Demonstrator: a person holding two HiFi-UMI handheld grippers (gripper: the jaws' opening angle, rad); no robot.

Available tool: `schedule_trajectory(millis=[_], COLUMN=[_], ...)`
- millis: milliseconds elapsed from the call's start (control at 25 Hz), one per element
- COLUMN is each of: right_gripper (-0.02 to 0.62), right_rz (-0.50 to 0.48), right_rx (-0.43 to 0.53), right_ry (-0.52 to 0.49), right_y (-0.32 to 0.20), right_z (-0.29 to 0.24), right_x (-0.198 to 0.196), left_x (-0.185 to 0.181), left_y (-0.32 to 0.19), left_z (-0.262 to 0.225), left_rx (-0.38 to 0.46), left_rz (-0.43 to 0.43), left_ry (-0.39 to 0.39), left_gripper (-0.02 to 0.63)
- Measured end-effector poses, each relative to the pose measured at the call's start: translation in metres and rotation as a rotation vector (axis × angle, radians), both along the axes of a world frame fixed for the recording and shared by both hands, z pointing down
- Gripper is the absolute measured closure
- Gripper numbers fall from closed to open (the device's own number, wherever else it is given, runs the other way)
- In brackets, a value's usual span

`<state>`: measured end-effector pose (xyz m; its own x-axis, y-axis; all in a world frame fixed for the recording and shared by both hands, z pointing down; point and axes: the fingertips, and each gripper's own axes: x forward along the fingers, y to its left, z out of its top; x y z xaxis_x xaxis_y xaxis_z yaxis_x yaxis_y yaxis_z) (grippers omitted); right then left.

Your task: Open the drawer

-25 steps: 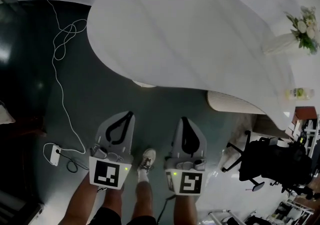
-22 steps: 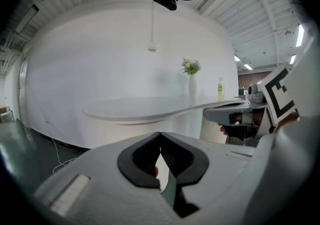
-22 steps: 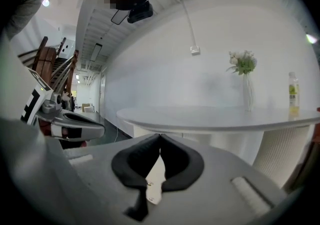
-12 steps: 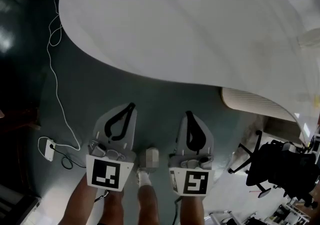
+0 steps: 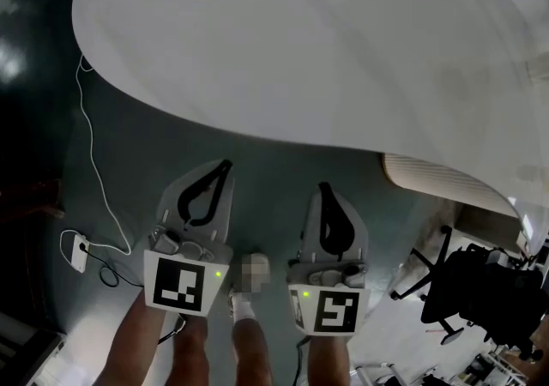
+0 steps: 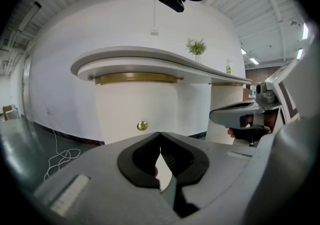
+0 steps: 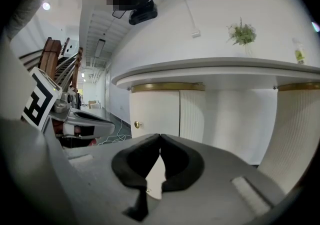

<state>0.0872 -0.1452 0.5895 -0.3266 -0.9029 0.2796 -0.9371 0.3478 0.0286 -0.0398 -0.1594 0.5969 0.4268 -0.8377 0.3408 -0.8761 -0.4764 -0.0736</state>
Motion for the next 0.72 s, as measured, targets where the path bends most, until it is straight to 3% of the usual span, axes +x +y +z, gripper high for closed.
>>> schedule_trajectory(millis=[280, 360, 560, 720], right_gripper=[0.592, 0.592, 0.592, 0.592], right_rz=[-0.003, 0.004, 0.015, 0.025], right_rx=[-0.018, -0.018, -0.026, -0.035], right_ry=[-0.003, -0.011, -0.024, -0.025], right_y=[0.004, 0.003, 0.003, 0.002], right_z=[0.001, 0.001, 0.002, 0.004], right_x=[0.010, 0.013, 0.017, 0.018], left_x=[0.005, 0.007, 0.005, 0.000], left_y=[-0.027, -0.035, -0.055, -0.073], left_z=[0.012, 0.015, 0.021, 0.019], left_rx=[-0.054, -0.075, -0.065, -0.025], left_rz=[-0.031, -0.028, -0.057, -0.089], left_ry=[0.014, 0.037, 0.052, 0.046], left_gripper=[0.590, 0.509, 0.419, 0.397])
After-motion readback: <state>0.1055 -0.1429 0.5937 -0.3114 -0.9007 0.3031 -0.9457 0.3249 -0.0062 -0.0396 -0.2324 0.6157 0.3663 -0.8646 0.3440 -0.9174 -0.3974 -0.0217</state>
